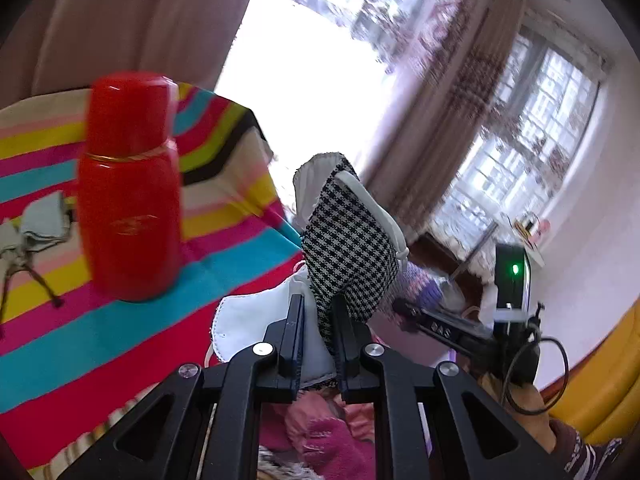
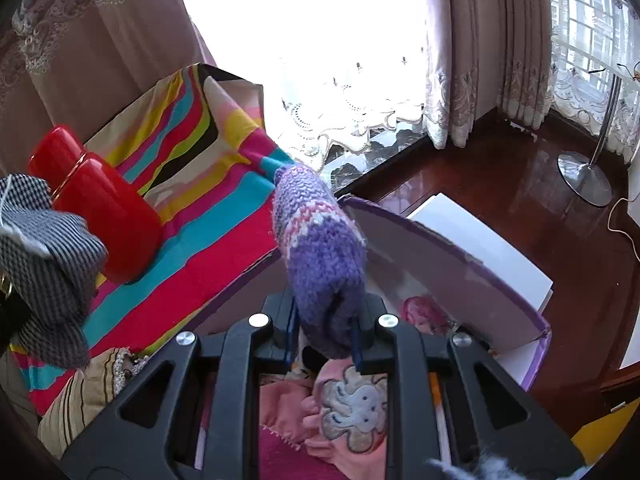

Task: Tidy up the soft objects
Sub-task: 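Carry both items into the white box and open both grippers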

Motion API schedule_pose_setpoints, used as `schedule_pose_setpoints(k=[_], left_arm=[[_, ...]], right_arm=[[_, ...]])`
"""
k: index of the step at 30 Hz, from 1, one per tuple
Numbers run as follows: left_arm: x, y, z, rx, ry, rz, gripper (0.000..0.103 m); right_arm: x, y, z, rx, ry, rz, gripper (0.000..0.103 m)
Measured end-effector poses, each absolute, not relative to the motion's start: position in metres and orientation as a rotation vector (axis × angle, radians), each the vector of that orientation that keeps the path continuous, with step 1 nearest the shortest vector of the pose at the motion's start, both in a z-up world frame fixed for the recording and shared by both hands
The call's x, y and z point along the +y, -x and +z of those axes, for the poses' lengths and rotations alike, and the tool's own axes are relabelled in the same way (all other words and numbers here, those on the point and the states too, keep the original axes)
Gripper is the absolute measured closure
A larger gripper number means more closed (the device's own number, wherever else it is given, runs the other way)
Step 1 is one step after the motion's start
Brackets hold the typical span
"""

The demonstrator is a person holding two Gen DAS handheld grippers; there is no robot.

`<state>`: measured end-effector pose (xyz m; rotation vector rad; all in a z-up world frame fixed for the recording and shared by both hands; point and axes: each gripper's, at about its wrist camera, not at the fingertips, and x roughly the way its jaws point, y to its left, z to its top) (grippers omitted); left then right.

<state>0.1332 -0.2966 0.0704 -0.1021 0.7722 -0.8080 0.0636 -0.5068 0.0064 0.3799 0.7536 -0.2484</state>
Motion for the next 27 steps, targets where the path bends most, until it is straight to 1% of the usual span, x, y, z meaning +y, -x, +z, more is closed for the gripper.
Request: schedule_pose_setpoints(k=[1, 2, 3, 4, 5, 7, 14, 21, 23, 27], left_arm=[[-0.303, -0.135, 0.069, 0.782, 0.097, -0.822, 0.086], [-0.311, -0.135, 0.065, 0.803, 0.085, -0.848, 0.077], [-0.317, -0.136, 0.061, 0.824, 0.067, -0.862, 0.065], [-0.325, -0.136, 0.057, 0.845, 0.041, -0.862, 0.060], [-0.329, -0.134, 0.054, 0.855, 0.024, -0.858, 0.055], [-0.333, -0.133, 0.049, 0.869, 0.005, -0.863, 0.055], [-0.327, -0.135, 0.046, 0.885, 0.027, -0.824, 0.055], [-0.304, -0.140, 0.041, 0.887, 0.076, -0.784, 0.055], [-0.297, -0.141, 0.043, 0.876, 0.086, -0.772, 0.055], [-0.283, -0.145, 0.048, 0.855, 0.111, -0.749, 0.055]], right_arm=[[-0.509, -0.065, 0.006, 0.758, -0.377, -0.250, 0.074], [-0.511, -0.066, 0.006, 0.766, -0.374, -0.251, 0.068], [-0.512, -0.067, 0.005, 0.773, -0.373, -0.253, 0.064], [-0.515, -0.067, 0.005, 0.773, -0.377, -0.260, 0.054], [-0.517, -0.067, 0.005, 0.770, -0.378, -0.268, 0.047], [-0.518, -0.064, 0.008, 0.756, -0.371, -0.282, 0.045], [-0.518, -0.063, 0.008, 0.762, -0.376, -0.272, 0.045], [-0.501, -0.063, 0.015, 0.749, -0.328, -0.230, 0.044], [-0.493, -0.063, 0.018, 0.740, -0.301, -0.212, 0.041], [-0.475, -0.066, 0.025, 0.729, -0.266, -0.159, 0.040]])
